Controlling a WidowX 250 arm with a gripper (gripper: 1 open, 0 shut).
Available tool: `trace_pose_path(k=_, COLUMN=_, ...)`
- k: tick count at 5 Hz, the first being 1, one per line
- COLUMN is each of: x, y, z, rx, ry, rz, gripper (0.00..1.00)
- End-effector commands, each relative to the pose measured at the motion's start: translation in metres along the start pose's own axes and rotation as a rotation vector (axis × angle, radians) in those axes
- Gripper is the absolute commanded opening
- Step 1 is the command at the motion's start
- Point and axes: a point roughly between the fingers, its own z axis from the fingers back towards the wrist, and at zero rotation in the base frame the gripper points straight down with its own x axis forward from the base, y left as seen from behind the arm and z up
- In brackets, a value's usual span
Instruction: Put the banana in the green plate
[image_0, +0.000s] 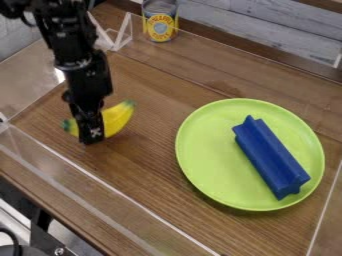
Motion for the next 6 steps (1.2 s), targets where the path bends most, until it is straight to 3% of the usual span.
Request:
trace_pose_path(k=1, x=0.014, y=0.000, z=0.046, rx=0.076, ry=-0.011, rz=0.019, gripper=0.00)
trace_pose_path(k=2, x=0.023, y=-0.010, z=0.080, rx=0.093, ry=0.001, rz=0.056, gripper=0.00)
trace_pose_path(k=3, x=0.040, y=-0.030, z=0.103, rx=0.098, ry=-0.006, rz=0.101, gripper=0.00)
trace_pose_path(k=4, x=0.060, y=-0.052, z=0.113, rx=0.092, ry=-0.018, rz=0.103, gripper=0.00)
trace_pose_path(k=6, x=0.073, y=-0.082, z=0.123, rx=0.102, ry=-0.044, rz=0.135, gripper=0.00)
